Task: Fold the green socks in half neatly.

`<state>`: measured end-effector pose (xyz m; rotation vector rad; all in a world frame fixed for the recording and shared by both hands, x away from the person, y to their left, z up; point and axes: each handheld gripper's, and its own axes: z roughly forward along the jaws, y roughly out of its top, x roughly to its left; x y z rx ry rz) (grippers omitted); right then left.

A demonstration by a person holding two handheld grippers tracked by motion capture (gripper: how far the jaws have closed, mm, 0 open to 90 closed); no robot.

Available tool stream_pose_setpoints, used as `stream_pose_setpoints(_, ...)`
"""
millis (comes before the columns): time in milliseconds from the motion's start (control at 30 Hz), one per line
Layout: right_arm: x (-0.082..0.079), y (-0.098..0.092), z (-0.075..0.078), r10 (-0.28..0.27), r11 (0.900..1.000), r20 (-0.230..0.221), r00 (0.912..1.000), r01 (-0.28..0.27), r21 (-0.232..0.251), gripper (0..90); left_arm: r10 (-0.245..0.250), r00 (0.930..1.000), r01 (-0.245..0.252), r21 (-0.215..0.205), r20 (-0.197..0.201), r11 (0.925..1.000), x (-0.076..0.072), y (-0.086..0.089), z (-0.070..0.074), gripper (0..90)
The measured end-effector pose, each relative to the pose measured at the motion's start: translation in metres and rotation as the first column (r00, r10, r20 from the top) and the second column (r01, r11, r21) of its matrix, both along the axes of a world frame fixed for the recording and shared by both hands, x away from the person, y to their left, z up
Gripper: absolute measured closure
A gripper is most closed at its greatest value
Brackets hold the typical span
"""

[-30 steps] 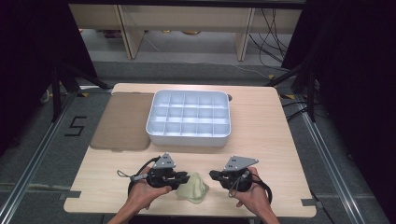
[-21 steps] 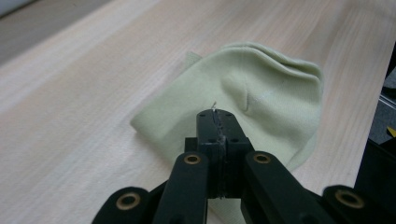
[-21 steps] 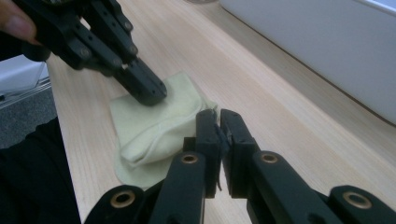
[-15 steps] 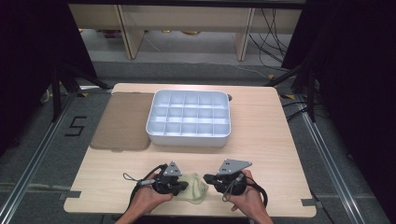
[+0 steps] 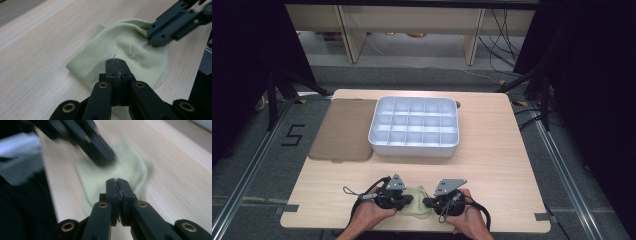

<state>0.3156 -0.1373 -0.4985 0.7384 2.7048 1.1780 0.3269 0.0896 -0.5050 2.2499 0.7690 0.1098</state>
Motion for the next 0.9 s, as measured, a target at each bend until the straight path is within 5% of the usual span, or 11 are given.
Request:
stream_pose_setpoints(100, 0.001, -0.01, -0.004, -0.055, 0.998, -0.008, 0.9984, 0.055, -0.028, 90.0, 0.001, 1.0, -0.001, 0.0, 0.0, 1.0, 0.0, 0.0, 0.0, 89.0)
stream_pose_setpoints(200, 0.002, -0.017, -0.001, -0.093, 0.99, 0.044, 0.9947, 0.097, -0.102, 89.8, -0.001, 1.0, 0.001, 0.005, 0.004, 1.0, -0.001, 0.0, 0.0, 88.9)
stream_pose_setpoints(400, 0.002, -0.012, 0.017, -0.073, 0.997, 0.095, 0.9928, 0.075, -0.014, 89.7, -0.004, 0.9999, 0.004, 0.008, 0.014, 1.0, -0.001, -0.001, 0.0, 88.7)
stream_pose_setpoints(567, 0.012, 0.004, 0.019, -0.052, 0.998, 0.083, 0.9952, 0.05, 0.025, 89.7, 0.002, 0.9998, -0.002, 0.007, 0.018, 1.0, -0.002, -0.002, 0.0, 88.7)
stream_pose_setpoints(700, 0.023, 0.01, 0.01, -0.04, 0.999, 0.049, 0.998, 0.038, 0.026, 90.0, -0.004, 0.9997, 0.004, 0.01, 0.022, 0.9999, -0.001, -0.002, 0.0, 88.6)
stream_pose_setpoints(767, 0.031, 0.01, 0.004, -0.069, 0.998, 0.033, 0.9971, 0.069, -0.012, 90.0, -0.006, 0.9997, 0.006, 0.007, 0.024, 1.0, -0.001, -0.002, -0.001, 88.5)
stream_pose_setpoints(900, 0.034, 0.006, 0.0, -0.099, 0.995, 0.044, 0.9941, 0.101, -0.026, 90.0, 0.013, 0.9996, -0.013, -0.012, 0.024, 0.9998, -0.002, -0.003, -0.001, 88.0)
